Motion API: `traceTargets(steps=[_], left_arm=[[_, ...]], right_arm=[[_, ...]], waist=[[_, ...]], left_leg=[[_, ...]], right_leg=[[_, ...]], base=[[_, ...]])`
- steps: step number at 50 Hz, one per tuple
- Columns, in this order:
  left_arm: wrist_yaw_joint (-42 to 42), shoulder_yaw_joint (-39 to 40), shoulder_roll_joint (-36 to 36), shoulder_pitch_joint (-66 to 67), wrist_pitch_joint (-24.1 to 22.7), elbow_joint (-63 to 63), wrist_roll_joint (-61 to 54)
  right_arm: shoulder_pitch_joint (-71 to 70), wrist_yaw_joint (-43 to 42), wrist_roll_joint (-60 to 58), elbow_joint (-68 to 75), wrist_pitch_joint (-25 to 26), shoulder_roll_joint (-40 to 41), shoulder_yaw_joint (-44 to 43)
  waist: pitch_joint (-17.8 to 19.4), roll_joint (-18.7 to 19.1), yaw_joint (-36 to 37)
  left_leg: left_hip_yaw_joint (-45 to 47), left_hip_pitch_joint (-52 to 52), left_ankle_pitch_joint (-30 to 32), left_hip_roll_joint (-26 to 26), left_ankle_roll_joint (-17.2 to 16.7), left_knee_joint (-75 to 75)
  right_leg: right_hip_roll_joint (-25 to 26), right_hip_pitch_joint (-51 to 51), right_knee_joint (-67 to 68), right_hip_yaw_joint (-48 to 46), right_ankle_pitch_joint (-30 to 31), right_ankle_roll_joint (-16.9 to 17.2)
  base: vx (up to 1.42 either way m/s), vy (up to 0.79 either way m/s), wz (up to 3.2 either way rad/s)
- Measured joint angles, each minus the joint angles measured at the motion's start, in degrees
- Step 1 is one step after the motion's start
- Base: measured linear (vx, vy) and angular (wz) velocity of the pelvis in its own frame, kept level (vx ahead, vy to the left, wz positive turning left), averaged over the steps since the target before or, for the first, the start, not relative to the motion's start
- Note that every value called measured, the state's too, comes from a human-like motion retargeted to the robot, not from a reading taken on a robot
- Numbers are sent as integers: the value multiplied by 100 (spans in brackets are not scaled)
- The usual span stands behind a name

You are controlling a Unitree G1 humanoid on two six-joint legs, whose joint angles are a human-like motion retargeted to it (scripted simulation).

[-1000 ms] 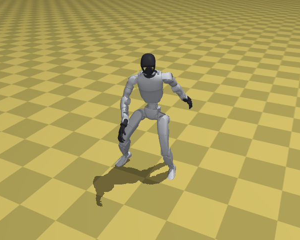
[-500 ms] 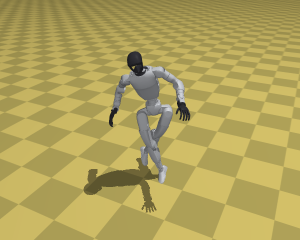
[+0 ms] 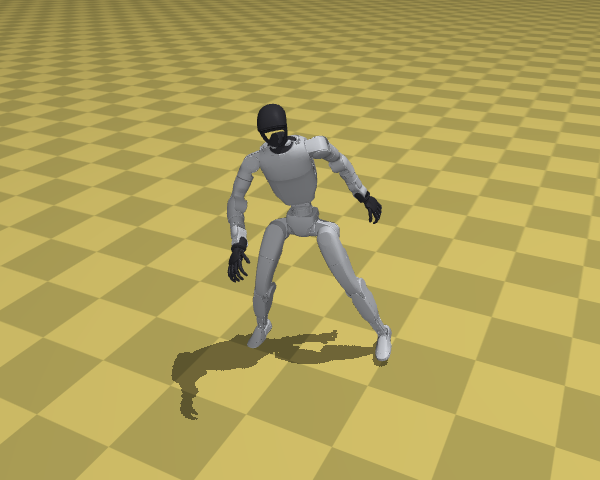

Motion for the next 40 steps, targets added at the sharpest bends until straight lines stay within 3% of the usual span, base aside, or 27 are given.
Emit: traceTargets(steps=[3,7,10,11,13,15,17,20,22,23,26,28,30,35,40], left_arm=[[-140,-112,176,287,139,-281,-478],[-228,-56,-73,210,285,-152,-935],[-408,-329,-3,-268,412,1,-875],[-547,-342,89,-370,350,-100,-590],[-650,-370,359,-636,333,-440,-398],[-651,-263,631,-702,171,-994,-357],[-362,-214,877,-1125,195,-1395,-952],[29,-183,1288,-1460,57,-1944,-1246],[186,-185,1622,-1702,6,-2220,-1284],[167,-178,1756,-1775,-59,-2330,-1245],[280,-325,2148,-2418,9,-2385,-1503],[243,-472,2396,-2776,-9,-2308,-1409],[306,-789,2631,-3355,105,-2125,-1616],[-125,-1103,2953,-4219,192,-1709,-1141],[733,-887,2538,-4002,112,-1803,-1876]], right_arm=[[-246,-286,813,-677,-132,45,-37],[-336,-185,1067,-1463,-131,163,-269],[-103,-205,724,-1726,80,359,-452],[232,-154,463,-1863,90,350,-575],[771,-141,82,-1884,176,434,-737],[1538,-65,-212,-1909,69,530,-960],[1813,-79,-287,-1570,189,553,-902],[2588,-166,-419,-1166,179,674,-1105],[3092,-183,-370,-890,176,814,-1339],[3370,-195,-323,-770,153,898,-1470],[3659,-256,50,-209,292,913,-1567],[3876,-184,258,178,257,1009,-1681],[3893,-27,459,644,363,966,-1545],[4466,862,635,1461,351,993,-1732],[5099,804,947,1883,366,905,-2144]], waist=[[83,-11,257],[419,-104,254],[679,-232,162],[683,-229,99],[678,-268,73],[575,-288,82],[537,-308,239],[464,-426,231],[397,-536,165],[352,-593,100],[524,-682,-86],[586,-748,-239],[664,-854,-334],[658,-1021,-565],[364,-1160,-564]], left_leg=[[-372,31,134,-156,31,-133],[-28,-211,-1296,-660,377,1090],[9,-364,-1596,-1094,438,1478],[-39,-553,-1679,-1190,467,1779],[-121,-640,-1579,-1370,456,1744],[-166,-889,-1679,-1448,413,2147],[-80,-592,-1353,-1450,568,1257],[-91,-562,-1239,-1500,540,1085],[-147,-717,-1263,-1534,477,1249],[-182,-770,-1302,-1558,430,1318],[-318,-539,-1002,-1583,410,813],[-388,-707,-1112,-1538,258,1177],[-507,-550,-836,-1540,435,619],[-659,-1067,-1098,-1409,212,1408],[-256,-749,-979,-1227,445,894]], right_leg=[[-196,195,-533,322,342,45],[-725,82,-535,720,626,-12],[-857,-23,-357,1214,714,-89],[-675,-10,-131,1507,541,-76],[-364,-4,185,1750,398,-5],[-495,-96,679,737,299,-53],[-792,136,122,-740,410,-497],[-895,584,-402,-1833,430,-419],[-802,520,-420,-1410,505,-322],[-755,516,-429,-1101,576,-77],[-496,782,-818,-211,796,96],[-276,850,-606,217,607,261],[-95,933,-655,639,435,153],[328,934,201,754,-269,1],[233,956,494,177,-894,-238]], base=[[-8,84,-75],[-16,86,-52],[-21,68,-1],[-17,55,61],[-11,43,51],[-3,35,25],[-10,27,-33],[-3,19,15],[-2,13,46],[-4,9,46],[-10,3,35],[-9,-5,43],[-14,-10,35],[-11,-19,23],[-5,-27,-66]])
